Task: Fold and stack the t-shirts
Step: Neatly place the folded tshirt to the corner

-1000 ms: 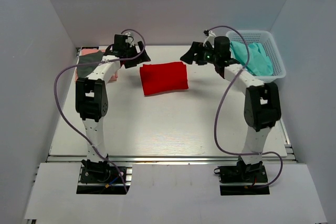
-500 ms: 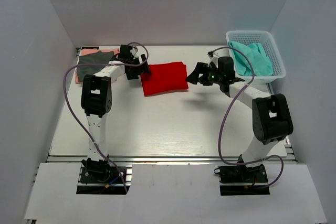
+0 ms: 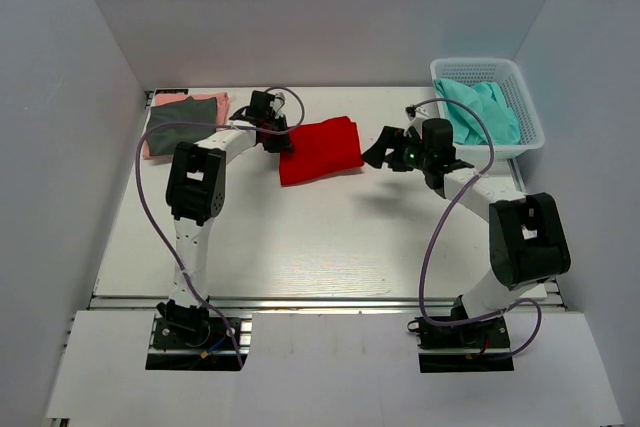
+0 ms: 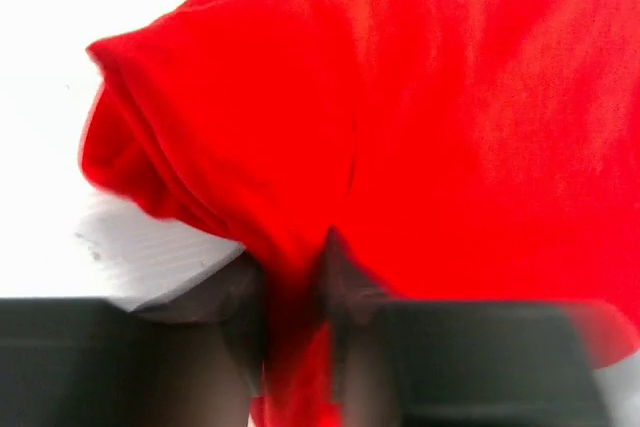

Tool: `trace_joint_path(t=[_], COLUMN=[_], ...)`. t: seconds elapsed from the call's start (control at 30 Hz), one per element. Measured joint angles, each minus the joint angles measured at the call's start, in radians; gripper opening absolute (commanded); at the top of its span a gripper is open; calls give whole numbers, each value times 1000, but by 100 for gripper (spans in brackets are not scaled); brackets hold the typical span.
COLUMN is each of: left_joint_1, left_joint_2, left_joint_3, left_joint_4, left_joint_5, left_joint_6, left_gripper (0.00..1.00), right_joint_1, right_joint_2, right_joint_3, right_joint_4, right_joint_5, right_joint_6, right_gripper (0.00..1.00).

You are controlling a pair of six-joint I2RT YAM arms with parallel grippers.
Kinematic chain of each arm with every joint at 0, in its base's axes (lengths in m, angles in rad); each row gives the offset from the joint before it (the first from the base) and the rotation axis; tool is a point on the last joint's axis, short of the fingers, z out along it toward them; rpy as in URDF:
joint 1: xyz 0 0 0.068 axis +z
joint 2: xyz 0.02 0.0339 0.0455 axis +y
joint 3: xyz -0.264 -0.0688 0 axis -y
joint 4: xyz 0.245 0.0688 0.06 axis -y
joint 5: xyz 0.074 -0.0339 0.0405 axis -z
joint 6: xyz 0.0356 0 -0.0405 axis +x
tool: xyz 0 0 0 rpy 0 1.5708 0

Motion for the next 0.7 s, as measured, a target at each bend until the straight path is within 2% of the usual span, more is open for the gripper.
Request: trace_joint_path(t=[0.03,0.07,0.3,0.53,0.7], left_joint_1=[-6,-12,-37,-10,9], left_joint_2=[6,11,11,-123,-200], left_joint_3=[16,37,117,123,204], left_joint_4=[-18,-37,-140,-167,-194], left_joint_5=[-14,-31,-186,-244,-332], left_joint_6=[4,15,224,439,570], left_gripper=[6,0,0,0,0], right_joint_1=[0,0,-1,-1,-1], right_joint_2=[-2,-6,-82,-131,-131], right_joint_3=[-6,-13,-57,-102,-108], right_joint_4=[-2,-4,-23,-23,-26], right_joint_5=[8,23,108,159,181], right_joint_6=[-2,-5,-27,-37,-37], right_gripper=[90,90,90,90,90])
